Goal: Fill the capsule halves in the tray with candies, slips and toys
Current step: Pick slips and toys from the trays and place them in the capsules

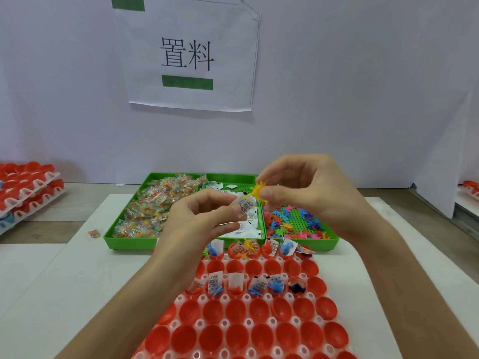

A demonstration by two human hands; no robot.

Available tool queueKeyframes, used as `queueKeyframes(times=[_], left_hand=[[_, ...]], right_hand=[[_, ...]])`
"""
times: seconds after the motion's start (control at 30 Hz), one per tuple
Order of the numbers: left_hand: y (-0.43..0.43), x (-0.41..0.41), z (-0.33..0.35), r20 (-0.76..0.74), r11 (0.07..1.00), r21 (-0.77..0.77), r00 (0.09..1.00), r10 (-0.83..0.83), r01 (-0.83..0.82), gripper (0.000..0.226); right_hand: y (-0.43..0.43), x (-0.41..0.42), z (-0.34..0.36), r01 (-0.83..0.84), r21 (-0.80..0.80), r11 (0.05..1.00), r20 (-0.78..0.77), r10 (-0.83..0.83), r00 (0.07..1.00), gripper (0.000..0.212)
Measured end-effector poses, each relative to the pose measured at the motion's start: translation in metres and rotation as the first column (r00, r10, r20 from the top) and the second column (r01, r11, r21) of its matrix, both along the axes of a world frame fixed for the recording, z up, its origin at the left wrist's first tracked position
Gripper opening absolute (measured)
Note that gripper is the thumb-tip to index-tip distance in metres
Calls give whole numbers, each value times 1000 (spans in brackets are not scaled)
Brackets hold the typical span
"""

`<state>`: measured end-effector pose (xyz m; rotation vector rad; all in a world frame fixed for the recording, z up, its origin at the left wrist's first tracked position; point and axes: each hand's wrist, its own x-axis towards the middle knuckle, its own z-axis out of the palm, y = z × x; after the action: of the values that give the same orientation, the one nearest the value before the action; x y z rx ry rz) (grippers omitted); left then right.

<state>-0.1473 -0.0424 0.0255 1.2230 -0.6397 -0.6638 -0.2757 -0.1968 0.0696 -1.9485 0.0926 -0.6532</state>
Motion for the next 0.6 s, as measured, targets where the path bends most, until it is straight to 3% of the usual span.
queueKeyframes(times=[0.13,0.43,0.6], left_hand=[[4,-4,4,8,998,-42,999,-49,50,24],[5,-2,9,-203,976,-97,956,-211,195,20],[7,1,12,-159,968,-6,955,-250,252,17]], right_hand=[[8,5,-3,63,-93,994,-63,-69,996,11],[6,-5,8,23,-108,994,-107,-34,994,19],[5,-8,9,-8,-149,989,-194,-21,981,22]])
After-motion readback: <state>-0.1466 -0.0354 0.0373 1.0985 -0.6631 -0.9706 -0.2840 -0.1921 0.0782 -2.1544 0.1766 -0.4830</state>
